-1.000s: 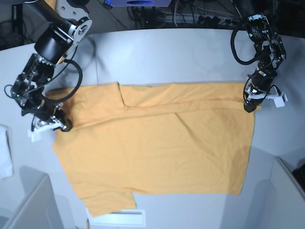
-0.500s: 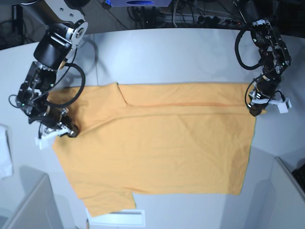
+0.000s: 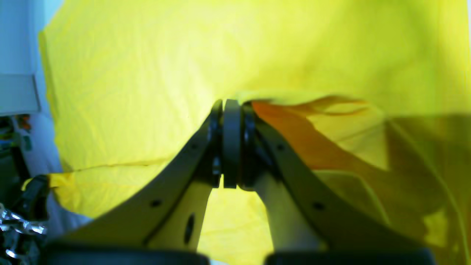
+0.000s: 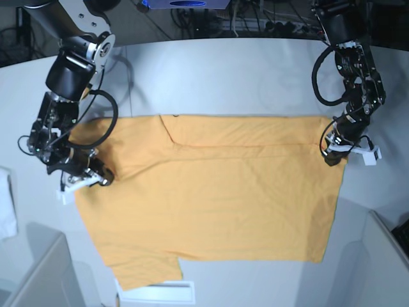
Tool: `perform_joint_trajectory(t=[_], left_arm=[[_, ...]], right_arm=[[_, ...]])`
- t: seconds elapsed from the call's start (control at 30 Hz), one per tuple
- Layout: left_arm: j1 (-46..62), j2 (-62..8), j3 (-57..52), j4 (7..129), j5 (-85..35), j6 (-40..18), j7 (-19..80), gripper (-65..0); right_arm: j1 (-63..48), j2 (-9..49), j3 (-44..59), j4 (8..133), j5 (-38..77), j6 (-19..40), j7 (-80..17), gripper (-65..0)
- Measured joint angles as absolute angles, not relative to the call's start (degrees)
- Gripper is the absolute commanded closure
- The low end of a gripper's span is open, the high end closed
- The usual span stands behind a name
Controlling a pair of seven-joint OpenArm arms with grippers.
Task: Fold the T-shirt properly
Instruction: 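Regrasp the shirt's shoulder edges with both grippers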
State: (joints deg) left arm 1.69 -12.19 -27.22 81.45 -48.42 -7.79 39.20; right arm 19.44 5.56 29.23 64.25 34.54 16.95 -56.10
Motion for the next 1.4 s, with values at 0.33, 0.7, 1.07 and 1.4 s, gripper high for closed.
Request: perform_joint_trajectory(t=[0.33, 0.7, 1.07, 1.4], left_arm=[[-0.1, -13.7, -27.6, 76.6, -48.4, -7.5, 39.2, 0.0], [-0.9, -13.3, -33.3, 79.3, -48.4, -7.6, 39.4, -46.7], [12.9, -12.3, -45.0, 88.3, -62.7, -7.7, 39.4, -46.4], [18.3, -10.3, -44.8, 85.3, -62.6, -14.2, 38.9, -46.2]], right_arm=[[19.9, 7.4, 29.2, 62.6, 34.9, 15.7, -54.7, -12.2], [16.1, 8.0, 30.6, 70.9, 35.3, 9.1, -48.4, -22.4], [-1.6, -2.0, 43.4, 98.7, 35.6, 0.0, -39.8, -31.4], [-11.7, -5.8, 46.5, 100.8, 45.1, 0.2, -42.1, -32.1]])
